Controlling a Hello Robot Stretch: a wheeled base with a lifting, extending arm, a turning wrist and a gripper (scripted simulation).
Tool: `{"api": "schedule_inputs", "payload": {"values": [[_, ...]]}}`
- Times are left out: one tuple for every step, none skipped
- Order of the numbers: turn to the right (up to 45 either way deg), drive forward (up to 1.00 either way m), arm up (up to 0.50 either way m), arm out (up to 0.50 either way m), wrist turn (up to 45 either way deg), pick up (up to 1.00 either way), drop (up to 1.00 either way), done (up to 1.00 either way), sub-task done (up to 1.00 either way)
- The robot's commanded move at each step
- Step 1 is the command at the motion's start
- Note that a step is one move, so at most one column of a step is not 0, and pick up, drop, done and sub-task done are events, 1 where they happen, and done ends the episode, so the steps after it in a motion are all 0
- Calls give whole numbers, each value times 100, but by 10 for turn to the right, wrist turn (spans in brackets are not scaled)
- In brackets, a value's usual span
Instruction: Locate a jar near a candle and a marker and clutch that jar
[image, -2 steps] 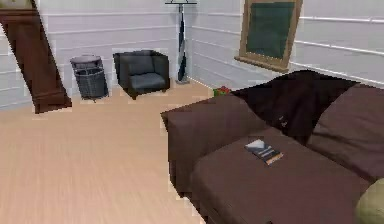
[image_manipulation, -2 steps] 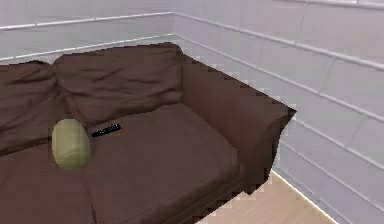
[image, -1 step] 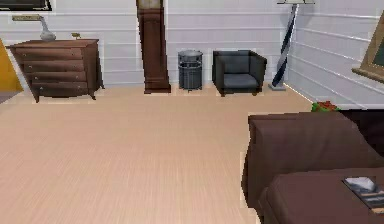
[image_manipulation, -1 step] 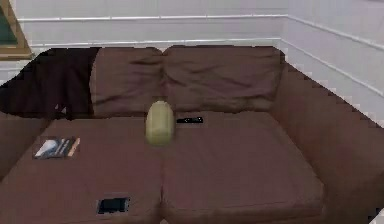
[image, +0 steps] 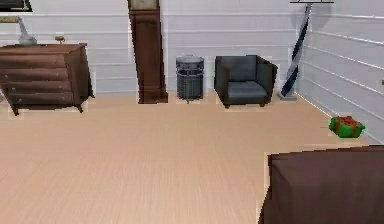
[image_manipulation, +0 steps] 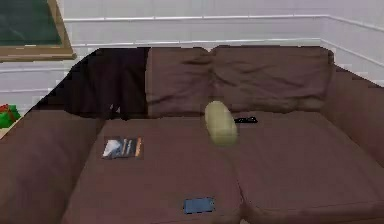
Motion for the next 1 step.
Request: {"api": "schedule_inputs", "payload": {"values": [[450,0,0,0,0,0,0,0,0]]}}
